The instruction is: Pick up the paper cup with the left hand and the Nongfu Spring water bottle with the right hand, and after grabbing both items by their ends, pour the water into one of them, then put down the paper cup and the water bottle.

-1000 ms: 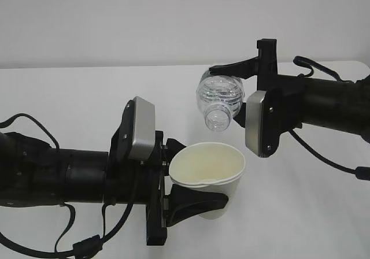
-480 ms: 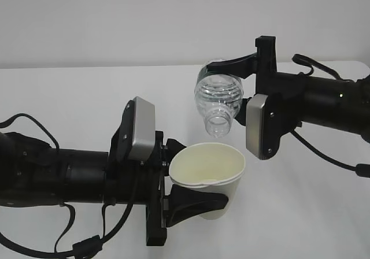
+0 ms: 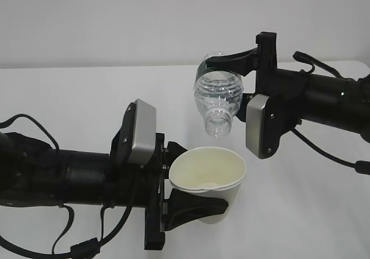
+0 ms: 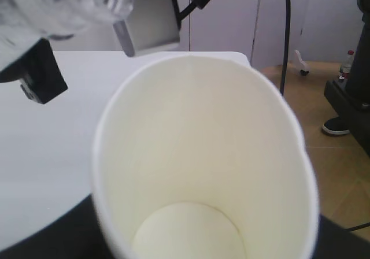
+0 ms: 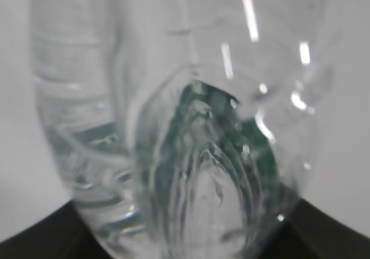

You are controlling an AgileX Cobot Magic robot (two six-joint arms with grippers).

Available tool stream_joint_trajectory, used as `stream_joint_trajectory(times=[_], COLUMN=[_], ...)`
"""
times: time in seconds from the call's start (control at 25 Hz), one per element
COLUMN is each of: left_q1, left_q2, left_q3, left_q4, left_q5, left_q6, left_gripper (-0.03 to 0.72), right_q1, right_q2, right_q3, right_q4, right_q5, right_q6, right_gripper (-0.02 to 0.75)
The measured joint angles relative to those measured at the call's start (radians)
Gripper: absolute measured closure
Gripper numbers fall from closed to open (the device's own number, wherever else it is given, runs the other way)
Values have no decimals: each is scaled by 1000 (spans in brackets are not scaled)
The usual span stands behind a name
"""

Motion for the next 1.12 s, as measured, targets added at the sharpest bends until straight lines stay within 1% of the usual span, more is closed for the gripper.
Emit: stream_joint_trajectory(times=[0.36,1.12], left_q1=[0,0], left_q2=[0,0], left_q3=[0,0], left_q4=[-12,-26], left_q5=[0,-2], left_q6=[0,0], left_gripper=[271,271], right_q1=[0,0], right_q2=[0,0], right_q3=[0,0], right_q4=[6,6], right_q5=[-47,-47], right_q6=[-24,-61], right_gripper=[290,290])
